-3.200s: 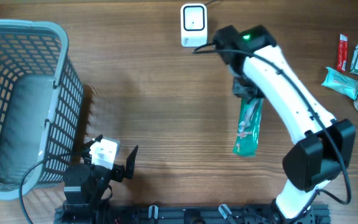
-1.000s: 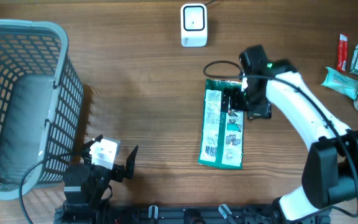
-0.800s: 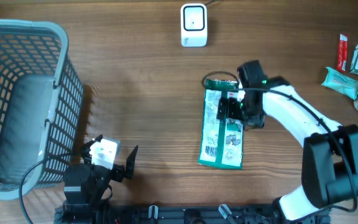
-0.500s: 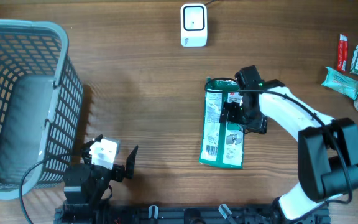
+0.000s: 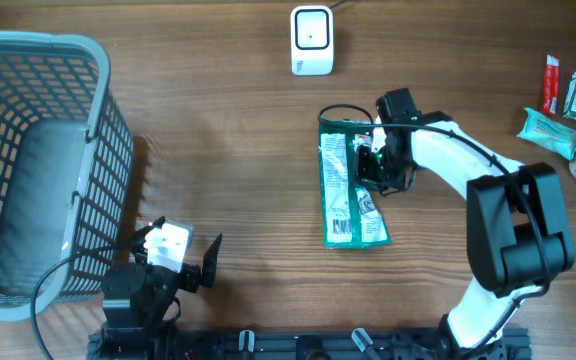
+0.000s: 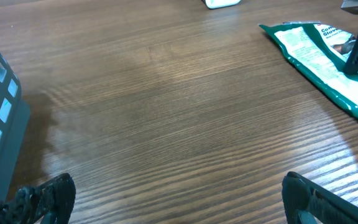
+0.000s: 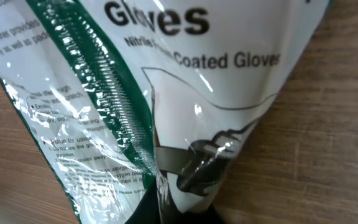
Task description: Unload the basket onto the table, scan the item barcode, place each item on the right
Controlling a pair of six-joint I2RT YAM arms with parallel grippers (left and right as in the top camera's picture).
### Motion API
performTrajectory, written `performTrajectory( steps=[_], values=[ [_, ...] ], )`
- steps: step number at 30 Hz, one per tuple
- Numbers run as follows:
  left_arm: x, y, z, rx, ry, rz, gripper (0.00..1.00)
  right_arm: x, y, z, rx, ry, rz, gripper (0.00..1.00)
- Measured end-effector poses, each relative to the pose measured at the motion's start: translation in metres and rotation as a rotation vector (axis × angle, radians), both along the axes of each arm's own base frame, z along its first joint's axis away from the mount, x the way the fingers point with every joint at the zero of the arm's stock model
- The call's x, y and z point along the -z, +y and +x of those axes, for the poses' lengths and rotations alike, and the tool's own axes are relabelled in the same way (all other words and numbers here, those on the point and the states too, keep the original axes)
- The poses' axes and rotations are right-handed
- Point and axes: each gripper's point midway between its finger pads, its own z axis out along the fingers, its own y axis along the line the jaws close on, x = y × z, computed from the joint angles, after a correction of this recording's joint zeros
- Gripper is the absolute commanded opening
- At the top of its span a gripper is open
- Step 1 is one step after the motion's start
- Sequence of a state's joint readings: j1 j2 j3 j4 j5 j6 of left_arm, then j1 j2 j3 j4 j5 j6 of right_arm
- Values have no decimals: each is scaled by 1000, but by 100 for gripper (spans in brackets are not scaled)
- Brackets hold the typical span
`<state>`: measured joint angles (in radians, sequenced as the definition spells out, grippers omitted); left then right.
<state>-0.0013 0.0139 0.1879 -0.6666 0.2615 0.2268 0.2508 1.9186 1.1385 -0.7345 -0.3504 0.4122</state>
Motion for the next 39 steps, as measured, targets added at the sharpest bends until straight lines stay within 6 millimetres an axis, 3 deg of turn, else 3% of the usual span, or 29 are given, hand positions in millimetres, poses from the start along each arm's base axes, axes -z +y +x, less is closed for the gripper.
performTrajectory(
  steps=[3,5,8,10,11,13,15,18,24,27,29,32,36,39],
  values=[
    [0,0,0,0,0,0,100,-11,-10,-2,2,-3,-68,5],
    [0,0,0,0,0,0,100,-41,-24,11,38,-101,-150,5],
    [0,0,0,0,0,0,100,-119,-51,47,216,-383,-249,4],
    [0,0,0,0,0,0,100,-185,-75,63,406,-602,-291,4],
    [0,0,0,0,0,0,100,-228,-92,66,538,-729,-306,4],
    [0,0,0,0,0,0,100,-263,-102,80,622,-878,-293,5],
    [0,0,0,0,0,0,100,-288,-104,96,625,-999,-298,5],
    [0,0,0,0,0,0,100,-300,-103,109,564,-1088,-339,5],
    [0,0,0,0,0,0,100,-358,-91,137,478,-1395,-543,4],
    [0,0,0,0,0,0,100,-371,-81,155,460,-1506,-684,5],
    [0,0,0,0,1,0,100,-369,-72,168,456,-1557,-779,5],
    [0,0,0,0,1,0,100,-349,-53,187,435,-1615,-906,5],
    [0,0,0,0,0,0,100,-324,-23,195,400,-1695,-1009,5],
    [0,0,0,0,0,0,100,-285,9,201,270,-1706,-1086,5]
  ],
)
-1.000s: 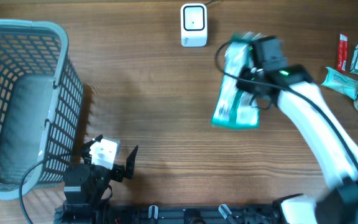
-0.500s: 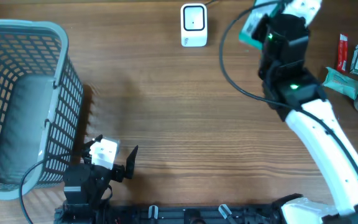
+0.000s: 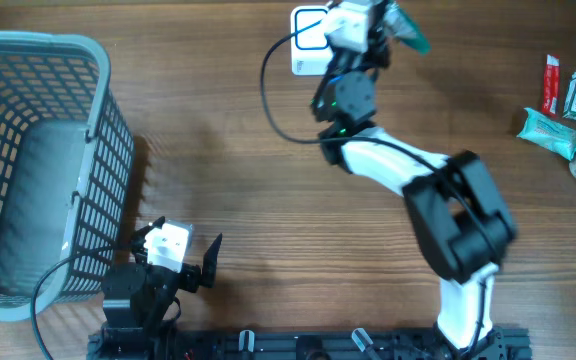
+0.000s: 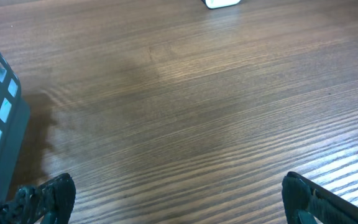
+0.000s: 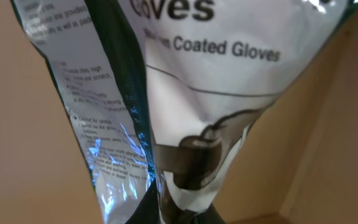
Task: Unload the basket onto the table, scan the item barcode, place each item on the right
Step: 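Lift the gloves pack with the right gripper and hold it at the scanner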
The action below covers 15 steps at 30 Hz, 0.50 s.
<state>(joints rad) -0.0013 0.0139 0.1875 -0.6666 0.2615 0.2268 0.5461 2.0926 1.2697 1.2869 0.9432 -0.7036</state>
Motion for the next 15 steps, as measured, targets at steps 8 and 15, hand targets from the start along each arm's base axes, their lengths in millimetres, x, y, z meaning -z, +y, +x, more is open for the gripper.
performTrajectory(
  steps=[8,15],
  values=[
    [0,0,0,0,0,0,100,75,70,36,-103,117,-141,5],
    [0,0,0,0,0,0,100,77,105,51,-179,157,-139,5]
  ],
)
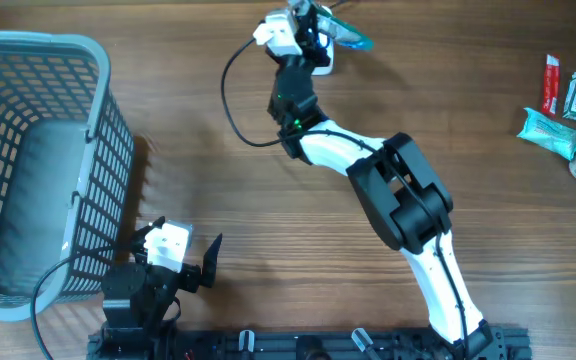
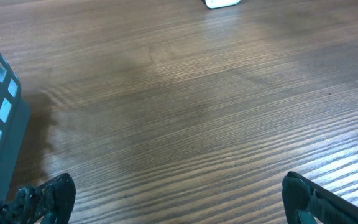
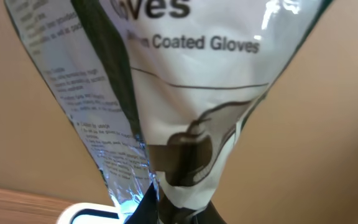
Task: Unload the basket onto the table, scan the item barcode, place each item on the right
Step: 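Lift the gloves pack with the right gripper and hold it at the scanner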
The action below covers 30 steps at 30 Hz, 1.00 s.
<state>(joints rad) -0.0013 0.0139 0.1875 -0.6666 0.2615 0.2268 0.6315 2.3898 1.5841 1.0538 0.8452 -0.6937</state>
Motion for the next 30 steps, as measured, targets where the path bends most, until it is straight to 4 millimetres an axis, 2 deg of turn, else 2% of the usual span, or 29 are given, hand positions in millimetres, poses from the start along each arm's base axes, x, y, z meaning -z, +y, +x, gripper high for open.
performTrajectory(
  steps=[5,14,17,21,22,23,25,30],
  values=[
    [0,0,0,0,0,0,100,-1,20,-5,-58,-8,39,5],
    [0,0,0,0,0,0,100,14,23,-2,-72,30,44,5],
    [0,0,0,0,0,0,100,4,21,-5,-69,-34,79,5],
    [0,0,0,0,0,0,100,-27,15,-12,-48,-150,78,5],
    [0,0,0,0,0,0,100,-44,14,-14,-45,-198,90,5],
    [0,0,0,0,0,0,100,-48,16,-13,-46,-203,74,5],
    [0,0,0,0,0,0,100,-49,21,-11,-56,-190,20,5],
    [0,0,0,0,0,0,100,-32,35,-5,-95,-140,-108,5]
  ],
)
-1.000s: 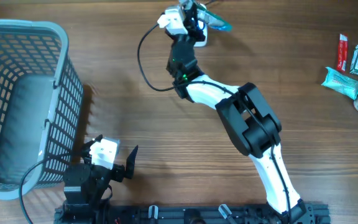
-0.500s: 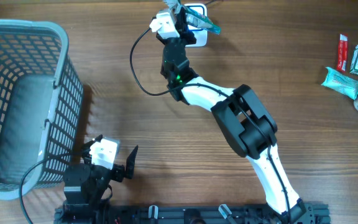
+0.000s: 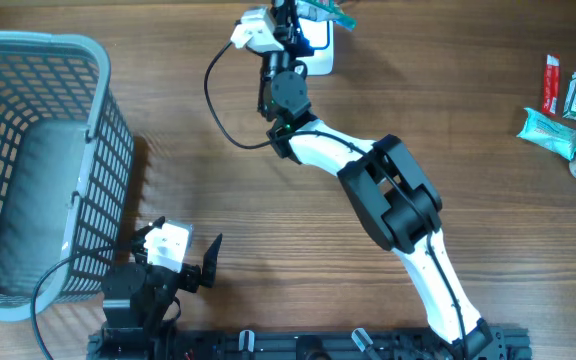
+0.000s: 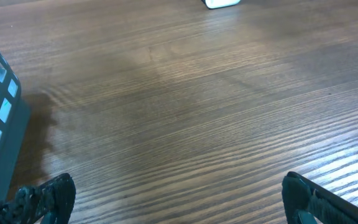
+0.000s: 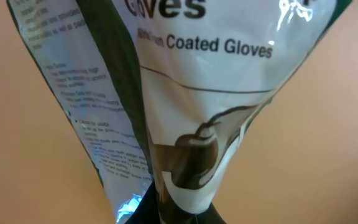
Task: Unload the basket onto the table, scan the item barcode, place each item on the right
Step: 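Lift the gloves pack with the right gripper and hold it at the scanner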
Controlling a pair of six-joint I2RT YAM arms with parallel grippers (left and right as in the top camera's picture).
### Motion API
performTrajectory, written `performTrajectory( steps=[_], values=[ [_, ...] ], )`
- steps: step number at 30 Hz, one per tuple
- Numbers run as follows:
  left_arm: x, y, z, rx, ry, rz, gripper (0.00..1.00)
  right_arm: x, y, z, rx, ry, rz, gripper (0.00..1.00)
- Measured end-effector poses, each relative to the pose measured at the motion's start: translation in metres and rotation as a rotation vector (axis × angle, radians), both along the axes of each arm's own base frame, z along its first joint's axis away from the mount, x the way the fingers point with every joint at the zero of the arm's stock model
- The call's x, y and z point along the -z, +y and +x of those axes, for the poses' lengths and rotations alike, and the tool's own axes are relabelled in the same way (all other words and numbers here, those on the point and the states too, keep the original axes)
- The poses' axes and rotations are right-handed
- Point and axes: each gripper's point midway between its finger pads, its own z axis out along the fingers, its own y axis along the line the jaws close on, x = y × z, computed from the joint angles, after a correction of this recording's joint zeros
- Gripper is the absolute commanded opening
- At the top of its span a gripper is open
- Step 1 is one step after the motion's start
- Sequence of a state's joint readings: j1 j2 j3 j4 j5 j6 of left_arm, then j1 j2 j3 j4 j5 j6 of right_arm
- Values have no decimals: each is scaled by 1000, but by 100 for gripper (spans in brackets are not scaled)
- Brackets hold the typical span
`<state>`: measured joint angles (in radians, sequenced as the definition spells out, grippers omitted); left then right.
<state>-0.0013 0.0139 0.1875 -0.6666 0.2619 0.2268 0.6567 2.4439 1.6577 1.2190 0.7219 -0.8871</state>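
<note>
The gloves packet, white and clear with green edges, fills the right wrist view. It is printed "Coated Gloves". My right gripper is shut on its lower end. Overhead, that gripper is held high at the far edge of the table, over the white barcode scanner. A green corner of the packet sticks out beside it. The scanner also shows at the top edge of the left wrist view. My left gripper rests open at the near left, with nothing between its fingers.
A grey mesh basket holding a grey bundle fills the left side. At the far right lie a red tube, a dark sachet, a teal packet and a green-capped bottle. The right arm stretches across the table's middle.
My right gripper, with the packet, has shifted slightly left and toward the far edge. The scanner's white top has dropped out of the right wrist view. The left arm is unchanged.
The packet first lay flat on the table right of centre, with my right gripper shut on its far end. Then it was held in the air near the scanner. Since then it has stayed over the scanner, shifting leftward. The left gripper stayed open and still.
</note>
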Motion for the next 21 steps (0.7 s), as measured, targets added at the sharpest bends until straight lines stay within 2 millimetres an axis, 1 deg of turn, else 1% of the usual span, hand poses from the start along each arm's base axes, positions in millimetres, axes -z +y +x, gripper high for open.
performTrajectory(
  steps=[2,6,10,13,17,21],
  values=[
    [0,0,0,0,0,0,100,15,4,3,-9,17,-36,5],
    [0,0,0,0,0,0,100,65,9,11,-9,99,-125,5],
    [0,0,0,0,0,0,100,95,12,16,-11,202,-213,5],
    [0,0,0,0,0,0,100,126,14,17,-4,322,-291,5],
    [0,0,0,0,0,0,100,152,14,11,16,425,-307,4],
    [0,0,0,0,0,0,100,173,17,4,16,504,-316,4]
  ],
)
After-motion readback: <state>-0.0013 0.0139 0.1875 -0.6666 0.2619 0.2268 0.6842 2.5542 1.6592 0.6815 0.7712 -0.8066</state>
